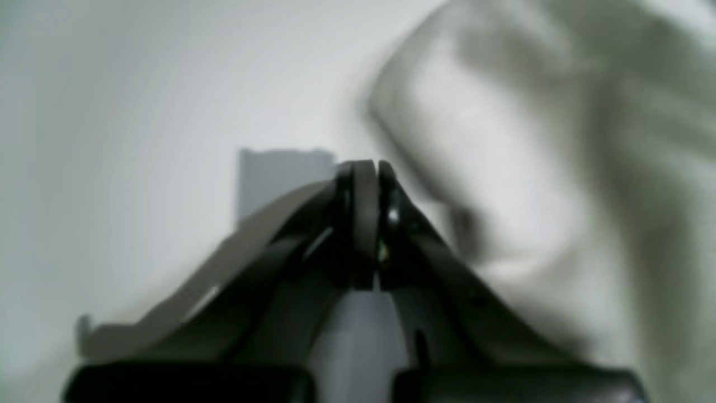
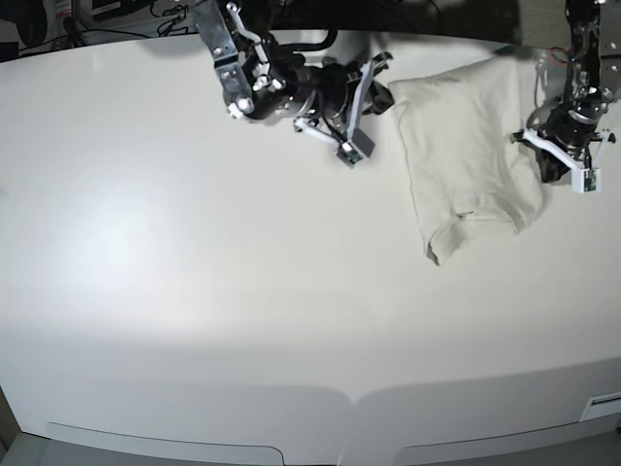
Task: Fold the T-shirt properly
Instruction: 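Release the fabric and pat the folded bundle square with both grippers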
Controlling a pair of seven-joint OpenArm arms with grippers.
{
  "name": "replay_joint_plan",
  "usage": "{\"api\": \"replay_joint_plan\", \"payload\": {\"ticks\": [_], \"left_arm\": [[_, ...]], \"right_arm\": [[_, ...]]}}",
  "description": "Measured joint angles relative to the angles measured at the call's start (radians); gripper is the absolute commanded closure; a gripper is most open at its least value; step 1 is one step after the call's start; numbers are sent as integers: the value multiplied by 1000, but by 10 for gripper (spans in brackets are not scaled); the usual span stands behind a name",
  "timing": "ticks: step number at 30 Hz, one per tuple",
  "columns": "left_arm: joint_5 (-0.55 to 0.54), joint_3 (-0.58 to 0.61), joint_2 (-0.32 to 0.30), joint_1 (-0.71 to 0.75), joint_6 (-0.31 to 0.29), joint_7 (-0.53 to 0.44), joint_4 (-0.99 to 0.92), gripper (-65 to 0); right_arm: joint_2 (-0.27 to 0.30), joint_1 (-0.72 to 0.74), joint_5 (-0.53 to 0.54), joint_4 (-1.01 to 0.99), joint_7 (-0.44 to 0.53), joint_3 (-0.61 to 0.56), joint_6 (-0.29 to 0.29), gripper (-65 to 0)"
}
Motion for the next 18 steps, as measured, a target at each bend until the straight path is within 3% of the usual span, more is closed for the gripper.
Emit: {"api": "replay_joint_plan", "payload": {"ticks": [4,10,13,18], "left_arm": [[24,2,51,-40,-15,5,-6,0],[60,2,45,-85,-13,19,-7,0],[57,3,7,-85,-17,25,-7,0],[-100,1,-101,-83,-2,71,-7,0]], "right_arm": [[-8,-7,-4,0,-4,-58,0,0],[-8,-5,-16,0,-19,-73,0,0],[-9,-2,-50,3,-11,-51,1,0],[2,0,-96,112,-13,91,1,0]]}}
